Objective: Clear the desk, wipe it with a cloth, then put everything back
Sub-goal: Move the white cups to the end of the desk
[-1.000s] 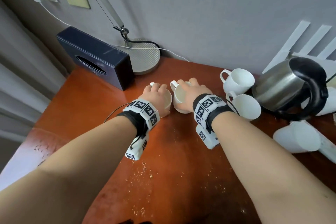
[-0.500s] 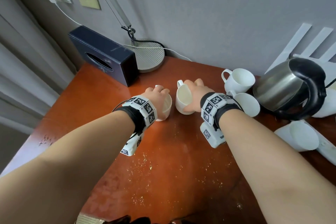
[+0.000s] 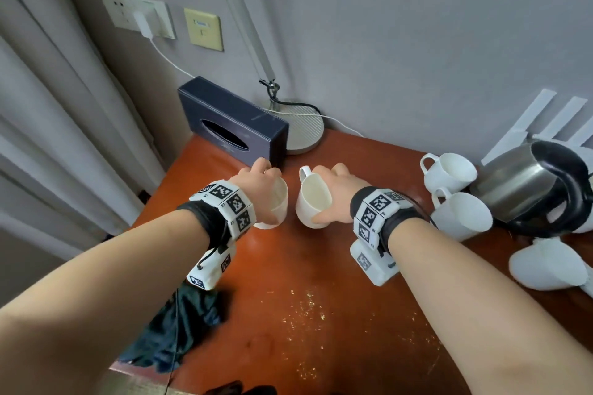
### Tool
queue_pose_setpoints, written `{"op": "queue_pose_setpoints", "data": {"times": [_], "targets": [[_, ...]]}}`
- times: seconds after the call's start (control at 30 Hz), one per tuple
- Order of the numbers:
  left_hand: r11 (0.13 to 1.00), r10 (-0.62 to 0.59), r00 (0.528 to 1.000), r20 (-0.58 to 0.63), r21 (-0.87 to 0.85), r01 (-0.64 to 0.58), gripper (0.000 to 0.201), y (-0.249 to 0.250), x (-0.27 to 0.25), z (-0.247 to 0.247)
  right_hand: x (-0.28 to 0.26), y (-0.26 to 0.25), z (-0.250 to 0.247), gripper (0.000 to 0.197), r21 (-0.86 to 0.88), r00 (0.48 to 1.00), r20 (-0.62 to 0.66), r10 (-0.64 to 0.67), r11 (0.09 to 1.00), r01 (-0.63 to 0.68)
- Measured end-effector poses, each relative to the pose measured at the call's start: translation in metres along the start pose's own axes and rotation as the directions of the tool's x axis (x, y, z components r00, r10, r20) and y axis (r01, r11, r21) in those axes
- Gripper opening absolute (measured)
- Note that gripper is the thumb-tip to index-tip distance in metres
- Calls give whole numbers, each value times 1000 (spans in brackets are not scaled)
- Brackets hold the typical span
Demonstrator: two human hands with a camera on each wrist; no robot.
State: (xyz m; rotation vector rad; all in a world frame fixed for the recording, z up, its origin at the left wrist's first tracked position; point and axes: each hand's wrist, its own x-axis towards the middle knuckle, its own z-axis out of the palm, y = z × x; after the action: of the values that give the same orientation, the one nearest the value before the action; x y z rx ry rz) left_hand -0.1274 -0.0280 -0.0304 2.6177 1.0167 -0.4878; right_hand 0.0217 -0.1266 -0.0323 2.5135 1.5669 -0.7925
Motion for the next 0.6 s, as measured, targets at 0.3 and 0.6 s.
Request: {"op": "queue_pose_setpoints", "data": {"times": [0.3,0.6], "targets": [[988,-152,986,-63,-19,151,79,-114,-1,-3,39,-104,17,73,-46,997,-27,-69,997,68],[989,-128,988,-84,-86,120,75,-155,36,-6,88,-149,16,77,-81,997,-62,-45,996,40]]}}
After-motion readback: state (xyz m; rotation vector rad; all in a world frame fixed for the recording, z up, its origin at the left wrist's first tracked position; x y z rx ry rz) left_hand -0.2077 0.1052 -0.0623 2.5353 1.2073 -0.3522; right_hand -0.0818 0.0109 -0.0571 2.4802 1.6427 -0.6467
